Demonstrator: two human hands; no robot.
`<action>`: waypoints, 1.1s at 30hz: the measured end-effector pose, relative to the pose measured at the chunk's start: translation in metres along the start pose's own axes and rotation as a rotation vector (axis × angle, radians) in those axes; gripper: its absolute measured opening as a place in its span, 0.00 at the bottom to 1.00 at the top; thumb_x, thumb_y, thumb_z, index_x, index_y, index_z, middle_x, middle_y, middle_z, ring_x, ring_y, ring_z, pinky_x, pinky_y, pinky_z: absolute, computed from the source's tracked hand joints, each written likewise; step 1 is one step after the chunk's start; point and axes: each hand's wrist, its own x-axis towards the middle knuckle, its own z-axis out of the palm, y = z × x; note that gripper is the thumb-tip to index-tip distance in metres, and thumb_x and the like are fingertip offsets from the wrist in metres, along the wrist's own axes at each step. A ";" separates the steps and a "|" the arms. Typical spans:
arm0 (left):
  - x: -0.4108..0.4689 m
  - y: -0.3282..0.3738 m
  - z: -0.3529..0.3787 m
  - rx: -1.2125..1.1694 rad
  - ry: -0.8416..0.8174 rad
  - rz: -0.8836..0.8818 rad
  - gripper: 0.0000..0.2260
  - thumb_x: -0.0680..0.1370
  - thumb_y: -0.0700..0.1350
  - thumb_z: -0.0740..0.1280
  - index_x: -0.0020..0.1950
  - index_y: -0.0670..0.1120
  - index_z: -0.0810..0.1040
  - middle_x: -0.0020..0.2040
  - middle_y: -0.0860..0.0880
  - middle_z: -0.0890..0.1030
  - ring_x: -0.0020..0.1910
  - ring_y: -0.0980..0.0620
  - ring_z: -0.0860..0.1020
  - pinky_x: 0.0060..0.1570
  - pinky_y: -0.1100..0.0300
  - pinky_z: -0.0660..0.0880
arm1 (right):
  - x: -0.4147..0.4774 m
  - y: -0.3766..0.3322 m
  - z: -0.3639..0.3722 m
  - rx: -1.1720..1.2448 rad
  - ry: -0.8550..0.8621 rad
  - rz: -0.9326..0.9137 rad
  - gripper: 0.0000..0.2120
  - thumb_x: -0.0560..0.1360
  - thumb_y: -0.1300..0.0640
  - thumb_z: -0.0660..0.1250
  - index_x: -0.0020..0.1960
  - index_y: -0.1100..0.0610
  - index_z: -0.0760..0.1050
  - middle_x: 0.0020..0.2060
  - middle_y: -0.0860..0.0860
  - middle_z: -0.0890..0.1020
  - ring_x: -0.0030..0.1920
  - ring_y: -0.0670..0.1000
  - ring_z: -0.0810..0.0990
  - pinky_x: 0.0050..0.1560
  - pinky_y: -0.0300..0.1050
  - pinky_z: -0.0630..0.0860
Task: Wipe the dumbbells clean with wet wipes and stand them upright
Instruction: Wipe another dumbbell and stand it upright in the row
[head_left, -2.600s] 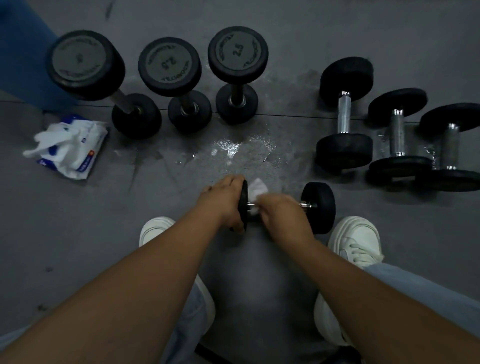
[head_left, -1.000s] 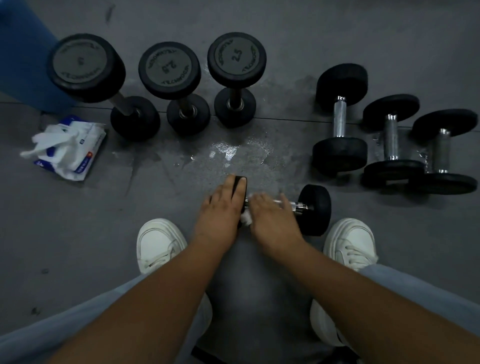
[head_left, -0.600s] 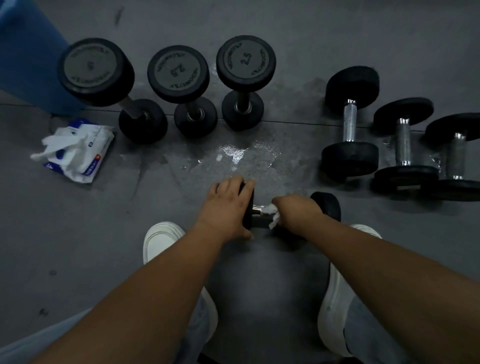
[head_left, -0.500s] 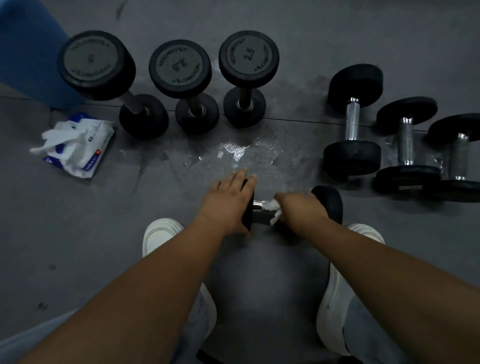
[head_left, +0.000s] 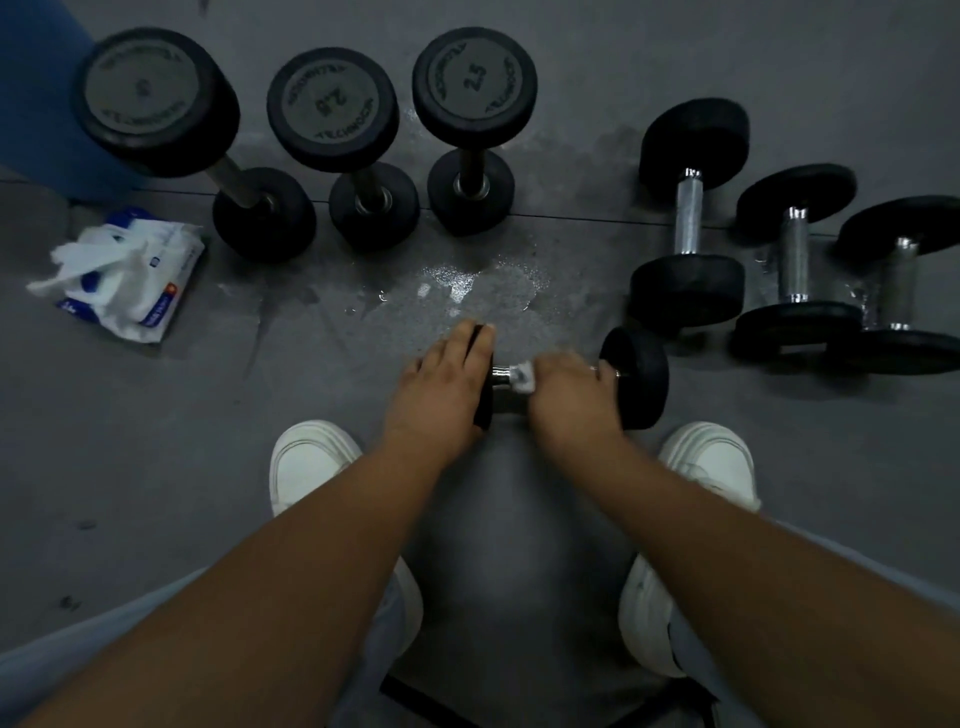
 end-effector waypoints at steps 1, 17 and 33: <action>0.000 0.000 0.000 0.005 0.016 0.000 0.45 0.72 0.47 0.72 0.80 0.49 0.46 0.79 0.48 0.48 0.71 0.43 0.64 0.68 0.47 0.65 | -0.005 -0.013 0.005 -0.015 -0.009 -0.046 0.10 0.77 0.53 0.60 0.56 0.54 0.74 0.54 0.53 0.79 0.59 0.55 0.74 0.63 0.55 0.63; 0.002 0.000 0.001 0.003 0.019 -0.010 0.45 0.72 0.51 0.72 0.80 0.49 0.47 0.79 0.48 0.49 0.69 0.43 0.67 0.64 0.48 0.67 | -0.016 -0.010 -0.008 -0.060 -0.139 -0.309 0.22 0.75 0.49 0.61 0.68 0.52 0.67 0.67 0.48 0.71 0.69 0.50 0.66 0.69 0.53 0.53; 0.016 -0.005 -0.002 -0.089 -0.010 -0.017 0.40 0.74 0.52 0.71 0.79 0.50 0.50 0.78 0.49 0.49 0.59 0.40 0.74 0.53 0.46 0.75 | -0.003 -0.030 0.000 -0.172 -0.152 -0.099 0.33 0.75 0.51 0.40 0.76 0.62 0.58 0.74 0.59 0.63 0.76 0.59 0.58 0.73 0.63 0.50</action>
